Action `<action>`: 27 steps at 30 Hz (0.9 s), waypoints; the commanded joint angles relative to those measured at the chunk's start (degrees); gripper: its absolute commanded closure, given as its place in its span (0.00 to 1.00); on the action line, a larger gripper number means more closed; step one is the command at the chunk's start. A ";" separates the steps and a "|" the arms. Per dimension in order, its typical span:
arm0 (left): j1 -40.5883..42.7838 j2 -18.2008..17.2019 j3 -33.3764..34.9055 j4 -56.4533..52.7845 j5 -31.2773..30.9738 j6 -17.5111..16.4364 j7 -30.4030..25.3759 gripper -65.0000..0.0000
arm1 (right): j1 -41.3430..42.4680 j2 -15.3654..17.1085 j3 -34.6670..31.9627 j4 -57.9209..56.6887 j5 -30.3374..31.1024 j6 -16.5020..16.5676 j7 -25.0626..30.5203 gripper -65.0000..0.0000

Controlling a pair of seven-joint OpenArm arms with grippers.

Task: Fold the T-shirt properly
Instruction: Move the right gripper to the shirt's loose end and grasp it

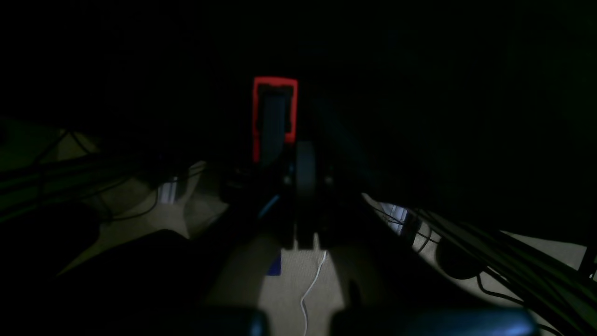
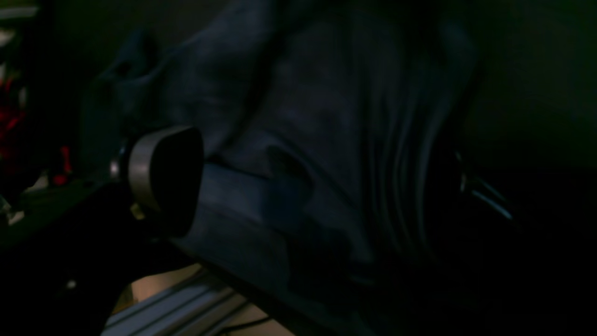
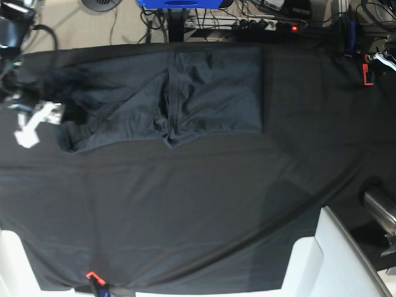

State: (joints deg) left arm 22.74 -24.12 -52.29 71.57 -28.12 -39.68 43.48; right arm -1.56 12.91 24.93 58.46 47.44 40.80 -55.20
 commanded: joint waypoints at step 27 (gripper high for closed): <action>0.07 -1.42 -0.50 0.47 -0.58 -0.32 -0.80 1.00 | -2.00 -2.93 -7.39 0.31 -2.74 -0.80 -1.11 0.64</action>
State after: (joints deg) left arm 22.57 -24.10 -52.29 71.37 -28.10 -39.68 43.48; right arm -3.55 9.28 17.61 58.74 47.09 40.75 -54.30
